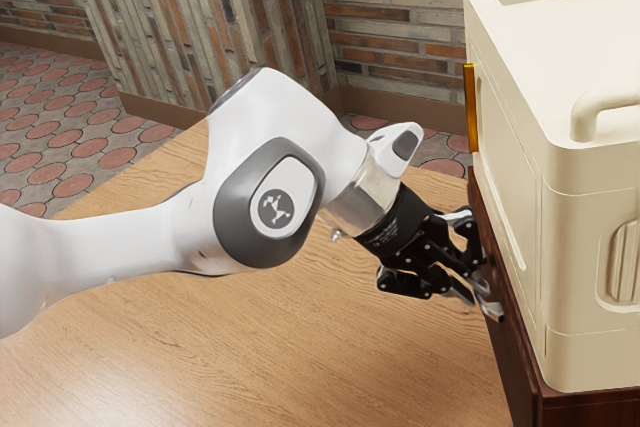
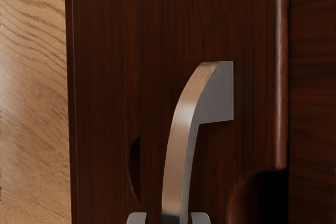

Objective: Pull the drawer handle with one arm to open the drawer

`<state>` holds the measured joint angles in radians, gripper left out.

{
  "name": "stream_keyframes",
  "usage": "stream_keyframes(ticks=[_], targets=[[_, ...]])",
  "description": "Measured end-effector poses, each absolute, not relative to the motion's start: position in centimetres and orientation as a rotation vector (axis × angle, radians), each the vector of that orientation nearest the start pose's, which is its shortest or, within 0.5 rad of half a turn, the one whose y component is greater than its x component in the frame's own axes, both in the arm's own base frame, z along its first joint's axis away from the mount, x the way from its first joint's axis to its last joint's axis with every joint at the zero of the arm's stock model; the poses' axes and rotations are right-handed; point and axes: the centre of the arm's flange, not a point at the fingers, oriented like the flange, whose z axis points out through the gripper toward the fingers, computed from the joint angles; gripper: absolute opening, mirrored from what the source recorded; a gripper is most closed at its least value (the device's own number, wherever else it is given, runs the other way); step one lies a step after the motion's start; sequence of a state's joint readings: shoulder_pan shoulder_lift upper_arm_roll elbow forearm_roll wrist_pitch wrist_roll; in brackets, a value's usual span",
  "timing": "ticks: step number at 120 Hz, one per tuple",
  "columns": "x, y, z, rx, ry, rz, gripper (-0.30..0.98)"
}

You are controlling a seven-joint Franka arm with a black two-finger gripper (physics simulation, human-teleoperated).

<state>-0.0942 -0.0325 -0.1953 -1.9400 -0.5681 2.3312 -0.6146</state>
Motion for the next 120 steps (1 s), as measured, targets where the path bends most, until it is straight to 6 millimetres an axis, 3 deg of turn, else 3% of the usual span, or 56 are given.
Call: stream_keyframes(ticks=[54, 96, 120], targets=[[55.3, -17.0, 54.2, 2.461, 0.770, 0.227, -0.02], [54.9, -14.1, 54.4, 2.478, 0.819, 0.224, -0.02], [54.1, -13.4, 54.8, 2.501, 0.821, 0.232, -0.02]])
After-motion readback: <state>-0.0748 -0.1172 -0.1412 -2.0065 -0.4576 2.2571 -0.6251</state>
